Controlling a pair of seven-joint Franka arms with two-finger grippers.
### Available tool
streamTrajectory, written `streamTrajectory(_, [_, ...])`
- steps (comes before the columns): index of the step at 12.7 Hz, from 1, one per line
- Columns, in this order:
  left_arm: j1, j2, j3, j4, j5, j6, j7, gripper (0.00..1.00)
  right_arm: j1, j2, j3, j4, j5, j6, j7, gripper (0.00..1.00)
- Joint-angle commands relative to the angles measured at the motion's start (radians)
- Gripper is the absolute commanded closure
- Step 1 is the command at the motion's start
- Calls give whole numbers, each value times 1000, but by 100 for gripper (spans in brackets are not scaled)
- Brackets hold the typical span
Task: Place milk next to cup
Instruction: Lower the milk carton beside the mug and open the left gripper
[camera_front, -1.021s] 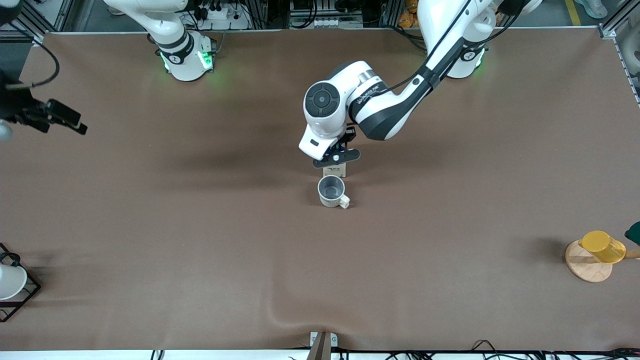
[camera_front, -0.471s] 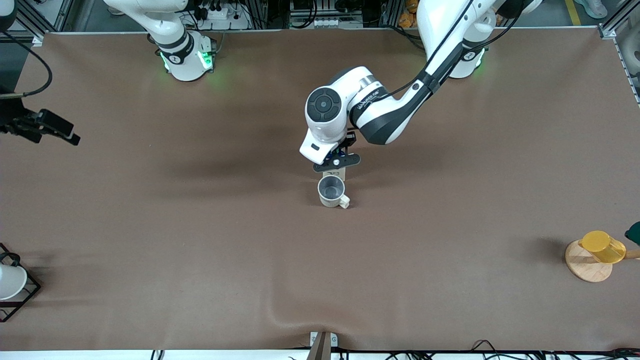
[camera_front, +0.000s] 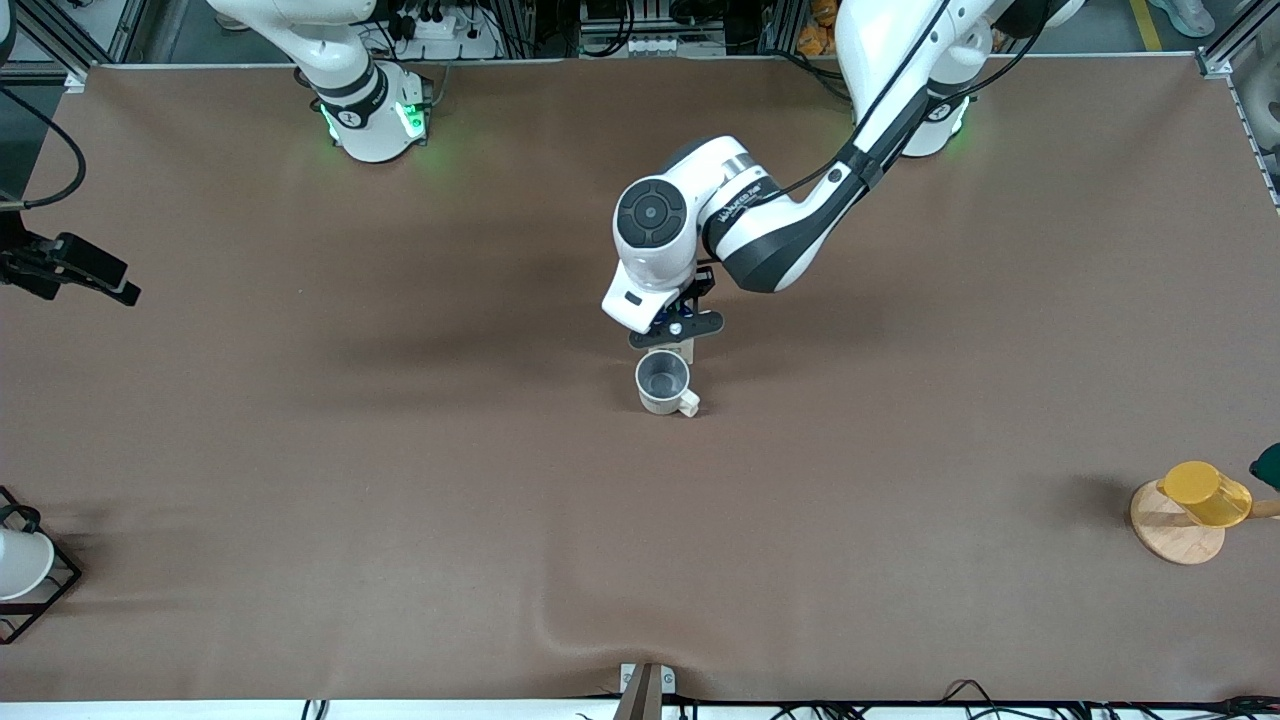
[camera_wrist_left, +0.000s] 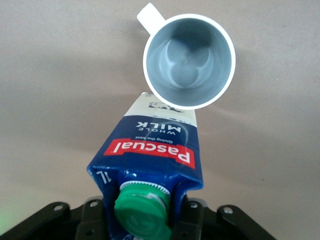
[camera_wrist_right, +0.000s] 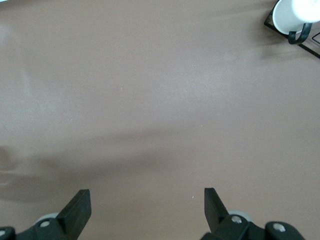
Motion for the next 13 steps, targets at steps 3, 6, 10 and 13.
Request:
streamTrajectory(3, [2, -99, -2, 18, 15, -19, -1, 0, -16, 25, 12, 56, -33, -21, -6, 0])
streamTrajectory(6, [9, -186, 3, 36, 28, -128, 31, 0, -10, 26, 12, 70, -33, -31, -4, 0])
streamTrajectory(10, [223, -261, -6, 47, -35, -142, 224, 0, -8, 28, 12, 75, -38, -36, -6, 0])
streamTrajectory(13, [337, -312, -2, 44, -46, -198, 384, 0, -7, 31, 12, 91, -54, -48, -6, 0])
